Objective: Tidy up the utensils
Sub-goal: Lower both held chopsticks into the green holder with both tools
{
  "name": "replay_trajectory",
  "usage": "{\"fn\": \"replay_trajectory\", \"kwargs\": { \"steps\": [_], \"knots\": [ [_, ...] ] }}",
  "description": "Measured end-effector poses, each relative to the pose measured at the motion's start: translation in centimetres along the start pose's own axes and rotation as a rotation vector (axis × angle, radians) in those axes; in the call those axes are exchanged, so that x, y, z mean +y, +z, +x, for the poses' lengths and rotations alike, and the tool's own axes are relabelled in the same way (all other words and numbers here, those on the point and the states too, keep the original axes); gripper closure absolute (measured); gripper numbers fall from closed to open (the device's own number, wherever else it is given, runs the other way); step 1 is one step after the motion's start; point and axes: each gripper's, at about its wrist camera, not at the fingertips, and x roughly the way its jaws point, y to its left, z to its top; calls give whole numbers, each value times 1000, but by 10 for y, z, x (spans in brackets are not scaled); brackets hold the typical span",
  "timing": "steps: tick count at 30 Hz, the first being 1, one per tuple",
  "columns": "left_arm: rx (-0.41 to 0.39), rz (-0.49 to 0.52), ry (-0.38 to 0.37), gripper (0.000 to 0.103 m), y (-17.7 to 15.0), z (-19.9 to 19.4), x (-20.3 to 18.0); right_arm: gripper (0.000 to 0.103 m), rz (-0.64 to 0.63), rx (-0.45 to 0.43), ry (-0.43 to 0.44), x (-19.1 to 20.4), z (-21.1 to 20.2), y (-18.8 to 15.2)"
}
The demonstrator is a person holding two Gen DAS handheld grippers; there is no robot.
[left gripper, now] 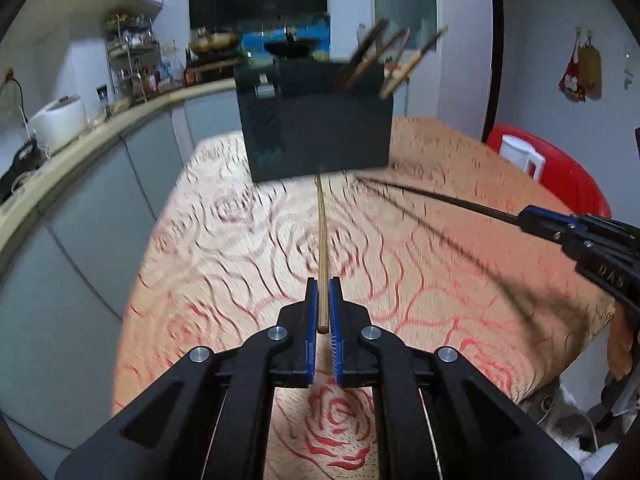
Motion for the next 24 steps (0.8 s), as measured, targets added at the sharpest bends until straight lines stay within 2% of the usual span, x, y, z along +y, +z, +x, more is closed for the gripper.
{"fn": "replay_trajectory", "kwargs": {
  "steps": [11, 24],
  "knots": [
    [-185, 16, 3, 97, 69, -51, 16, 95, -15, -193, 29, -9, -47, 56],
    [-230, 32, -36, 97, 133, -56, 30, 95, 26, -223, 113, -26, -42, 122]
  ]
}}
